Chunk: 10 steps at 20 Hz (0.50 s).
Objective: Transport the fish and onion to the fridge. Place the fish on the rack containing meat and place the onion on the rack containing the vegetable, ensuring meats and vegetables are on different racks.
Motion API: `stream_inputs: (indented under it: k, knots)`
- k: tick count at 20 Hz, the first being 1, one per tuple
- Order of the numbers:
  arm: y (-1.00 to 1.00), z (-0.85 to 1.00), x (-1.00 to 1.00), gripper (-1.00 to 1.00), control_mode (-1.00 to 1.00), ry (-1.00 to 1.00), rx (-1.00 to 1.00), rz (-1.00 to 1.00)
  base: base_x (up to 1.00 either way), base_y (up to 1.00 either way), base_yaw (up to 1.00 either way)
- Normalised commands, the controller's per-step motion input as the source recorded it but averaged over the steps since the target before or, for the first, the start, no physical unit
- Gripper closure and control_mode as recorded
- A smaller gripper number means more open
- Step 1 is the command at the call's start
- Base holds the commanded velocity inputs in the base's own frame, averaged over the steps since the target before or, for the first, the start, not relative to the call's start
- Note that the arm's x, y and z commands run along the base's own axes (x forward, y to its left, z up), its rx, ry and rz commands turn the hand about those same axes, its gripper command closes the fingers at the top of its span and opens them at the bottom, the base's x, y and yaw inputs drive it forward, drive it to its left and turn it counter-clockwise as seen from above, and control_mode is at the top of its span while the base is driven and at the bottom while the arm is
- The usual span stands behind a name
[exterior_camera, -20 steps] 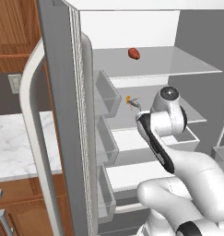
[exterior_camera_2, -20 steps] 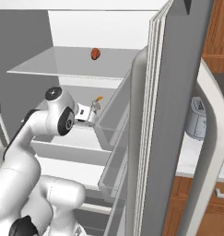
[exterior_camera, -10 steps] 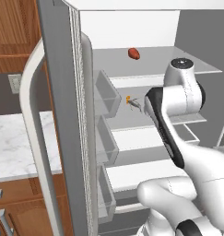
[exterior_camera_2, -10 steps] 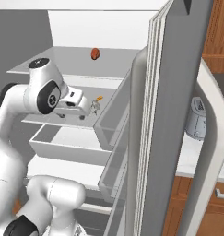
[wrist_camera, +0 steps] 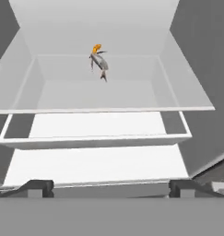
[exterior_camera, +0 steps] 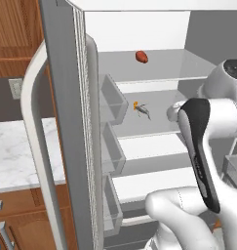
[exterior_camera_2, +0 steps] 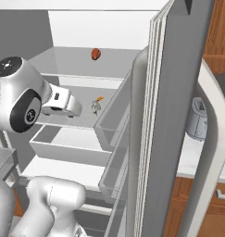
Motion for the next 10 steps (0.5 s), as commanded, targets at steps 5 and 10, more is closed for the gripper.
stream_inputs:
  k: [5, 10]
  knots:
    - [0.00, 0.25, -0.08, -1.00, -1.00, -0.08, 0.00, 0.13, 0.00, 0.00, 0.00]
    - [0.01, 0.27, -0.47, -1.00, -1.00, -0.29, 0.00, 0.09, 0.00, 0.00, 0.00]
